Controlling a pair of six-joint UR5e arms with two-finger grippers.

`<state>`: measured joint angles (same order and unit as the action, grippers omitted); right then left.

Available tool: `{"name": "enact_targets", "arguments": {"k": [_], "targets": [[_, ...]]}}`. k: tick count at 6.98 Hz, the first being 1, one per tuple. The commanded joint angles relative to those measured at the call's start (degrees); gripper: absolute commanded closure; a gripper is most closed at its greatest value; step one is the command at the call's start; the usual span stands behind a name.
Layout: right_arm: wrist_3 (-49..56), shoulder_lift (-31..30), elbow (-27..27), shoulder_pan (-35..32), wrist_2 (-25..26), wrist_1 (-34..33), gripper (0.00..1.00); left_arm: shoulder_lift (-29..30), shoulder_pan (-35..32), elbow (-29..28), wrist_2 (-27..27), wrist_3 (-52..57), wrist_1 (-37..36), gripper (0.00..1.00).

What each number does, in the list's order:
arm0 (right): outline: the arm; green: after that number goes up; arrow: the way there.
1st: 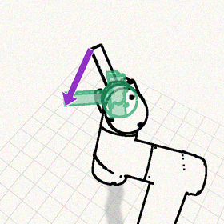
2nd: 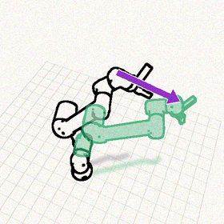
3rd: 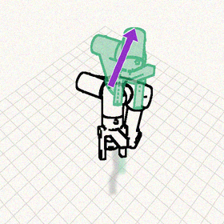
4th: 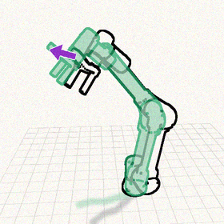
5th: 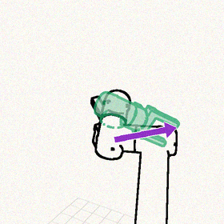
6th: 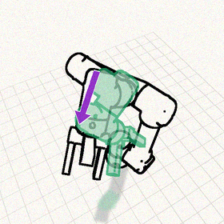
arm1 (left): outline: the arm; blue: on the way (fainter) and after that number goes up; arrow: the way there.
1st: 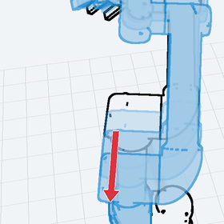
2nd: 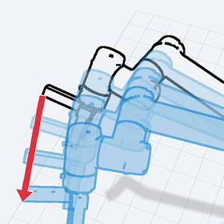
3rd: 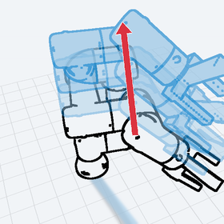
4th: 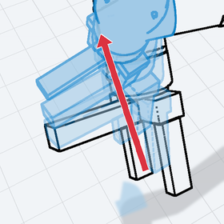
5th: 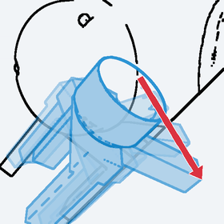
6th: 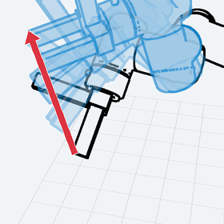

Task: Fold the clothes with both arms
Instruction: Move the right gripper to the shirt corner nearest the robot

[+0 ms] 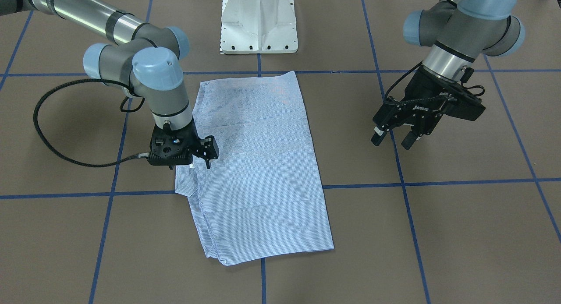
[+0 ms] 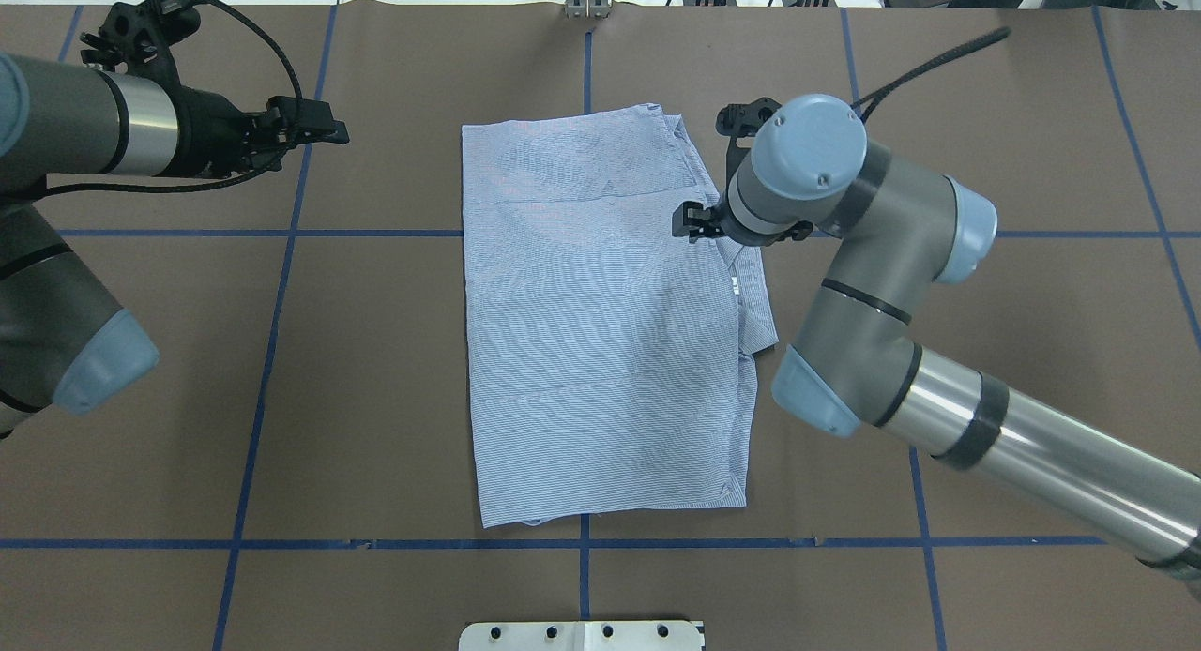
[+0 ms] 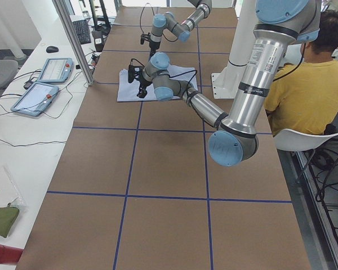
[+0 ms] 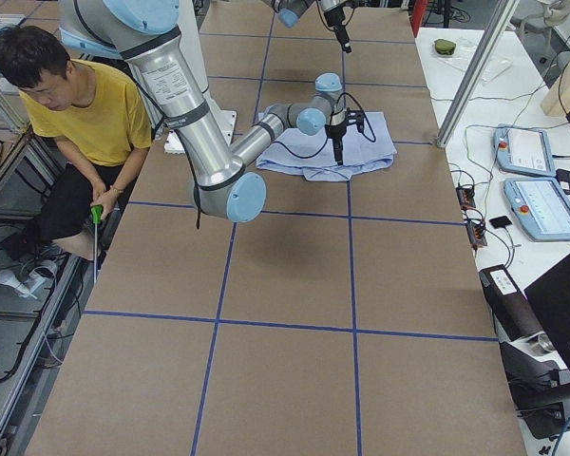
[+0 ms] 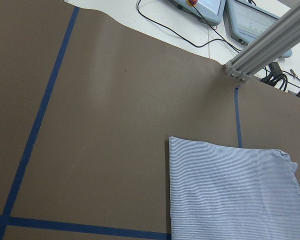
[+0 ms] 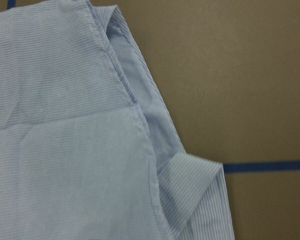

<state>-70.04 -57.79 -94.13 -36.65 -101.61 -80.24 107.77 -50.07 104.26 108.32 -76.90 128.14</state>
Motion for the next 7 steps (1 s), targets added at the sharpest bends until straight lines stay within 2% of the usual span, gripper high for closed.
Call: {"name": "enact_targets", "arguments": {"k": [1,2,4,5,7], "targets": [[-23.0,-7.0,-11.6,9.2,7.9,0.1,0.00,0.0,0.1,-0.5,0.0,0.0,0.0,0.00],[-33.8,-8.5,-14.4,13.1,10.7,0.1,0.00,-0.8,0.3,-0.5,0.1,-0.1,0.0,0.00],[-48.9,-11.3,-17.9,19.4,17.5,0.1,0.00,-1.5,0.5,-0.7,0.1,-0.1,0.3,0.00],[-53.7,-12.6,-19.7,20.2,18.4,0.1,0.00,-1.4,0.6,-1.1,0.1,-0.1,0.4,0.00],[-60.9,-14.2,-19.7,23.4,24.4,0.5,0.00,-1.4,0.7,-2.6,0.0,0.0,0.5,0.00]]}}
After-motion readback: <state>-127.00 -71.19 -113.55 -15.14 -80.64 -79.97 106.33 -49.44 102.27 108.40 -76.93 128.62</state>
